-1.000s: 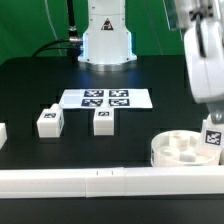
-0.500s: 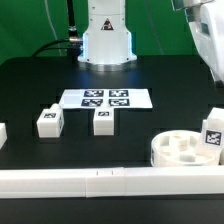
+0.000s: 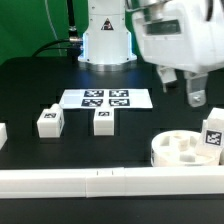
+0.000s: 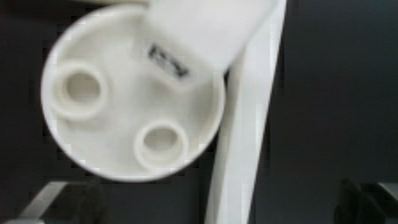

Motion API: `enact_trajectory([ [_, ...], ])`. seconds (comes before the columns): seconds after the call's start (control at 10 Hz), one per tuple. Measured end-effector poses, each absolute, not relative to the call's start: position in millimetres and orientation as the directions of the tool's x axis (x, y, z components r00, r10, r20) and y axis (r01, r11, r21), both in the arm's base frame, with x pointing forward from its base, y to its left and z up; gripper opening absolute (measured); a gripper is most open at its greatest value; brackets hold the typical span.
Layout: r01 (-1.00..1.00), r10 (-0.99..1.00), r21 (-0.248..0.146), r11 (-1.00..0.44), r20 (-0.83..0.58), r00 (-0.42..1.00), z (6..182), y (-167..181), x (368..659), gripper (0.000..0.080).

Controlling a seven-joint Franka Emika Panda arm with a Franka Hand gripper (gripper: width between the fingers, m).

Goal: Assemble stool

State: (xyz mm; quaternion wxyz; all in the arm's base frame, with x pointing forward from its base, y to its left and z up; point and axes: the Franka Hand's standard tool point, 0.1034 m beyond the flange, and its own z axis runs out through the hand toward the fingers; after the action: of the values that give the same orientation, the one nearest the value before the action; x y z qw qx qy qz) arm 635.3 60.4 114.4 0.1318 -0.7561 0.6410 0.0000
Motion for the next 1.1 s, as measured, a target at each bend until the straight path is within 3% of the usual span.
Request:
enact_trajectory([
  [0.2, -0.964, -0.969, -0.212, -0.159, -0.155, 0.194, 113.3, 56.5, 637.1, 0.0649],
  [0.4, -0.928, -0.937, -0.230, -0.294, -0.123, 0.327, 112.8, 55.9, 636.9, 0.0649],
  [0.5, -0.883, -0.890, -0.213, -0.419, -0.097, 0.446, 111.5, 55.2, 634.4, 0.0649],
  [0.6, -0.804, -0.808, -0.159, -0.573, -0.058, 0.587, 112.0, 51.3, 635.2, 0.0649],
  [0.7, -0.687, -0.692, -0.138, -0.713, -0.014, 0.722, 112.4, 49.1, 640.5, 0.0649],
  [1.1, -0.443, -0.449, -0.127, -0.888, 0.023, 0.893, 111.4, 48.7, 642.3, 0.0649],
])
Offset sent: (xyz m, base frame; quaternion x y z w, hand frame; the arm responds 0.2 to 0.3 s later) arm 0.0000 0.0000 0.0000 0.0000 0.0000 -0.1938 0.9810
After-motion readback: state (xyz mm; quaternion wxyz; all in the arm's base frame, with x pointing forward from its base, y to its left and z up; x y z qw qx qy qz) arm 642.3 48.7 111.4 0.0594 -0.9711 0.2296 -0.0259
